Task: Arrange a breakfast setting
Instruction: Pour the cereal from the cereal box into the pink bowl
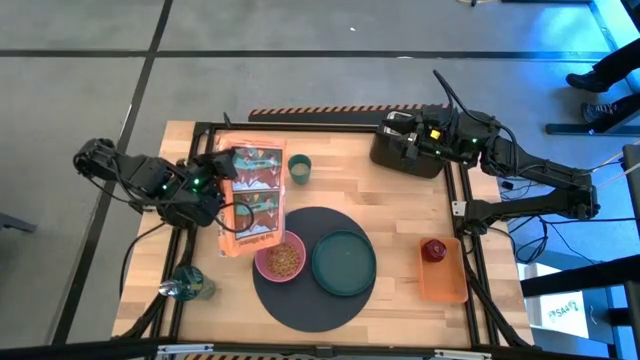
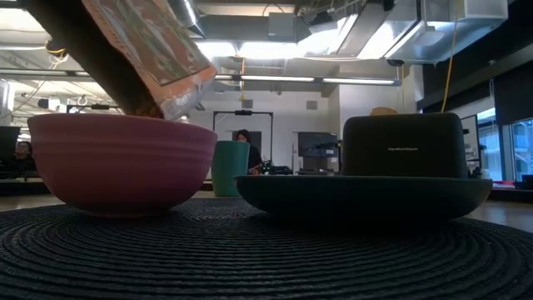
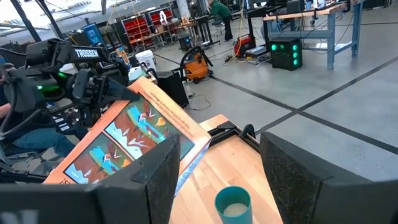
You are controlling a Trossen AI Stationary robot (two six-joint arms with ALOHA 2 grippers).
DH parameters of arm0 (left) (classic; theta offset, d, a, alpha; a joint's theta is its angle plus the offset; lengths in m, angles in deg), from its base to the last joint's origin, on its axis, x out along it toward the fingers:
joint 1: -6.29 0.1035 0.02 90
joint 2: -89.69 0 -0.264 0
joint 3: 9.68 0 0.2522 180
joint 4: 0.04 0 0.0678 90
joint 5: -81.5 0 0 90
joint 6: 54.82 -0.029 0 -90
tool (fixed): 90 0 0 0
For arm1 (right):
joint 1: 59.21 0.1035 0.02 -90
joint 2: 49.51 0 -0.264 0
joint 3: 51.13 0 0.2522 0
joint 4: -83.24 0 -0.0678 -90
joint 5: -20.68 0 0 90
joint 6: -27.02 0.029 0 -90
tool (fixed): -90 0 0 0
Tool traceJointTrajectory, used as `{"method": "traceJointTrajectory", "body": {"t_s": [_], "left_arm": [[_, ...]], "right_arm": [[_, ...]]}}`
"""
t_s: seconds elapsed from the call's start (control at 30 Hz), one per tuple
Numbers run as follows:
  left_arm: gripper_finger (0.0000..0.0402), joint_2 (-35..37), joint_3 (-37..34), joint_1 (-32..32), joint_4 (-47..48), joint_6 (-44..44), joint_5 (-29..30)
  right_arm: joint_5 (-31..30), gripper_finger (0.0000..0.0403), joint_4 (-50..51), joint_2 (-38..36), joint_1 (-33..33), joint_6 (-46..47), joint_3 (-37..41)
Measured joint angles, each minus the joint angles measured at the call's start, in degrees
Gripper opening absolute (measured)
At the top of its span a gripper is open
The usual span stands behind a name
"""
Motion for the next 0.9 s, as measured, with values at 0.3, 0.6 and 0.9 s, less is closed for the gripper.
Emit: {"method": "traceJointTrajectory", "body": {"t_s": [0.3, 0.6, 0.9], "left_arm": [[0.0127, -2.36, 0.00, -0.86, -0.64, -2.58, 0.54], [0.0127, -2.60, 0.00, -0.60, -0.71, -2.49, 0.93], [0.0127, -2.56, 0.00, -0.64, -1.45, -2.50, 0.84]], "right_arm": [[-1.01, 0.0209, -0.09, 0.00, -0.01, 0.00, 0.00], [-1.34, 0.0209, -0.13, 0.00, -0.03, 0.00, 0.00], [-1.45, 0.0209, -0.13, 0.00, -0.03, 0.00, 0.00]]}}
